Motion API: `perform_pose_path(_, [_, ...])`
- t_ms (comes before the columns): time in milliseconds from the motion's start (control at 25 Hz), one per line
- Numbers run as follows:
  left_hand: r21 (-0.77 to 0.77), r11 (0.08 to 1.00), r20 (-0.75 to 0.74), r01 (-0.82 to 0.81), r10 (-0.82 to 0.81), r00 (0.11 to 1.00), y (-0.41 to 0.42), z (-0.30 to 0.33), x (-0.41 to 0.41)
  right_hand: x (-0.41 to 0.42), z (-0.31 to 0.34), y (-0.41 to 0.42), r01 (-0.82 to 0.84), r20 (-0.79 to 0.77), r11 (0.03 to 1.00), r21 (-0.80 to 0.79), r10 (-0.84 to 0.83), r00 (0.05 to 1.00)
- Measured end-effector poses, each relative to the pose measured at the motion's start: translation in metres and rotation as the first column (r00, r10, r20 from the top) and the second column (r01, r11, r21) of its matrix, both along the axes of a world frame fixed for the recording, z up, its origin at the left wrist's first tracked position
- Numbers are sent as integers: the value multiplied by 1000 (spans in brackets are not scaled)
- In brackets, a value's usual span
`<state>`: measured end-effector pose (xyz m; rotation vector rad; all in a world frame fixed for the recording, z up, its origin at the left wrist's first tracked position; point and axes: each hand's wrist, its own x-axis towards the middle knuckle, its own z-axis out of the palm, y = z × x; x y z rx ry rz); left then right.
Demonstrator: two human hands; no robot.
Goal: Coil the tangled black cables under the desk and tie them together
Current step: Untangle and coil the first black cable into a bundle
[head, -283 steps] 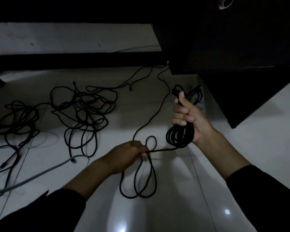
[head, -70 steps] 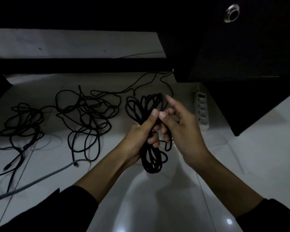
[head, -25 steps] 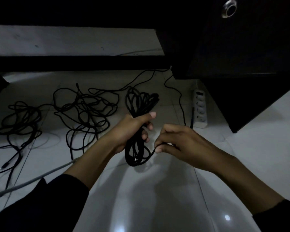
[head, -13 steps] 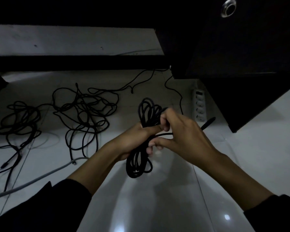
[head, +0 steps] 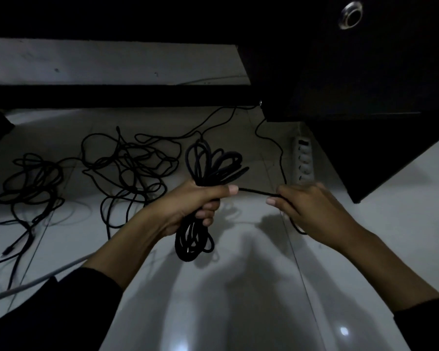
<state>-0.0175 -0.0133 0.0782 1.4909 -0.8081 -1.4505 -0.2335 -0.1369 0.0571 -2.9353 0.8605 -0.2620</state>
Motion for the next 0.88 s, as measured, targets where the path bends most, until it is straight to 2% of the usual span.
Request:
perform_pose_path(40, [-34, 998, -20, -47, 46, 999, 0, -2, 1, -3, -2, -4, 32, -32, 999, -29, -33, 999])
perform_pose_path(80, [-69, 993, -47, -100, 97, 994, -1, -3, 3, -7, -2, -7, 90, -40, 996, 22, -89, 995])
perform_pose_path(120, [-99, 983, -78, -153, 146, 986, -1, -4, 5, -11, -1, -8, 147, 12, 972, 185, -151, 988])
perform_pose_path(160, [-124, 972, -101, -198, 186, 977, -1, -5, 8, -13, 0, -6, 162, 97, 891, 424, -222, 970])
perform_pose_path(200, [-145, 962, -119, -232, 216, 969, -2, -7, 10, -12, 3, 0, 103, 204, 774, 624, -288, 936])
perform_pose_path(240, [-159, 953, -142, -258, 237, 961, -3, -9, 10, -8, 7, 8, 11, 311, 678, 735, -351, 883])
perform_pose_path(320, [-177, 942, -191, -285, 252, 949, -4, -15, 7, 3, 13, 25, -138, 435, 549, 824, -459, 774])
perform_pose_path(400, [-179, 939, -207, -293, 255, 945, -6, -20, -1, 15, 17, 36, -228, 456, 434, 871, -545, 704])
perform_pose_path(480, [-176, 943, -202, -283, 247, 948, -8, -23, -10, 28, 22, 41, -283, 475, 395, 874, -570, 671])
perform_pose_path(560, [-187, 950, -203, -249, 211, 956, -9, -24, -19, 39, 28, 47, -283, 519, 465, 839, -524, 675])
perform_pose_path(640, [-195, 956, -228, -219, 173, 958, -10, -24, -27, 44, 30, 52, -194, 529, 635, 748, -393, 752])
perform_pose_path(720, [-202, 959, -260, -197, 141, 955, -11, -22, -33, 46, 34, 56, -99, 460, 818, 566, -214, 862])
perform_pose_path(760, [-219, 958, -266, -188, 127, 956, -11, -21, -35, 47, 35, 56, -71, 418, 872, 484, -159, 894])
perform_pose_path(880, [-273, 943, -281, -191, 111, 953, -12, -18, -37, 49, 41, 56, -7, 311, 915, 403, -130, 941])
